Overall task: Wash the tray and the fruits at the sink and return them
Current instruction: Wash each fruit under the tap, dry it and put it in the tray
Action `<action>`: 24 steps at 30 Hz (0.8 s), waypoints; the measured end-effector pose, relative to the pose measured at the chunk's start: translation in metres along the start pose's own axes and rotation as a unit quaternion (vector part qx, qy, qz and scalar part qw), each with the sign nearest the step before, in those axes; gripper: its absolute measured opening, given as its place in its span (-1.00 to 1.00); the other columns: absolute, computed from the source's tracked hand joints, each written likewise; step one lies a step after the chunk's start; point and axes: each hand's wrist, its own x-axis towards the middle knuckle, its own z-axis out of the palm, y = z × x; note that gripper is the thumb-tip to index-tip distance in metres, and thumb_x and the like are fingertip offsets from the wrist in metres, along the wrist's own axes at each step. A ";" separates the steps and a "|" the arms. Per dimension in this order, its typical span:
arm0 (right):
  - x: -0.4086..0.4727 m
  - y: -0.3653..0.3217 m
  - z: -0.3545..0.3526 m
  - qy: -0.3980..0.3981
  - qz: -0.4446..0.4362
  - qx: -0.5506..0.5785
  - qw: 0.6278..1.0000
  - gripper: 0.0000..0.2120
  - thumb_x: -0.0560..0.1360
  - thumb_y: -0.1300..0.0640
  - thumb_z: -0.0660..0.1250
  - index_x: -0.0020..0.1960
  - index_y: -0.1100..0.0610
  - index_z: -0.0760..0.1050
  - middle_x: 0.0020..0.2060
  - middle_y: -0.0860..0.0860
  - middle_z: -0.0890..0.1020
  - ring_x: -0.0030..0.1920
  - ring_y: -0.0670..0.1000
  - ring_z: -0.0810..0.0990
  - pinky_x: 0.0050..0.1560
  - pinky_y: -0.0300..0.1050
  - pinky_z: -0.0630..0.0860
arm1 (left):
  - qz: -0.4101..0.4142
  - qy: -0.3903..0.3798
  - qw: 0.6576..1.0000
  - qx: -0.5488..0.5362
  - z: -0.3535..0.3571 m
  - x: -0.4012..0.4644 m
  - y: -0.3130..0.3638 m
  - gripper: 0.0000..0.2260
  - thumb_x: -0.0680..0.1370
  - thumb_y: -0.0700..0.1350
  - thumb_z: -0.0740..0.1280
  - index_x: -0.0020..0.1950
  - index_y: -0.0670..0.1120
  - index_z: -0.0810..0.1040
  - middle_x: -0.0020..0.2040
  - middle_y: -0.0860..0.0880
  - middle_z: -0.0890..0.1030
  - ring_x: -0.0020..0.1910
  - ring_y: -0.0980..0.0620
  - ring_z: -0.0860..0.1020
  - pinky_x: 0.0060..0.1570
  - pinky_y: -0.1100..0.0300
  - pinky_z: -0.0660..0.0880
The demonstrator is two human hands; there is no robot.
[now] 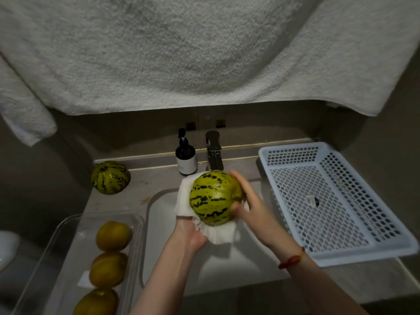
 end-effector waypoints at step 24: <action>0.007 0.001 0.008 0.103 0.007 0.061 0.993 -0.40 0.21 -0.06 0.50 0.21 -0.18 0.39 0.13 -0.11 0.54 0.08 -0.21 0.57 0.00 -0.29 0.54 | 0.096 0.033 0.962 0.252 0.026 0.007 0.004 -0.71 0.60 0.00 0.19 0.14 -0.17 0.53 0.05 -0.23 0.60 0.03 -0.17 0.60 -0.12 0.03 0.59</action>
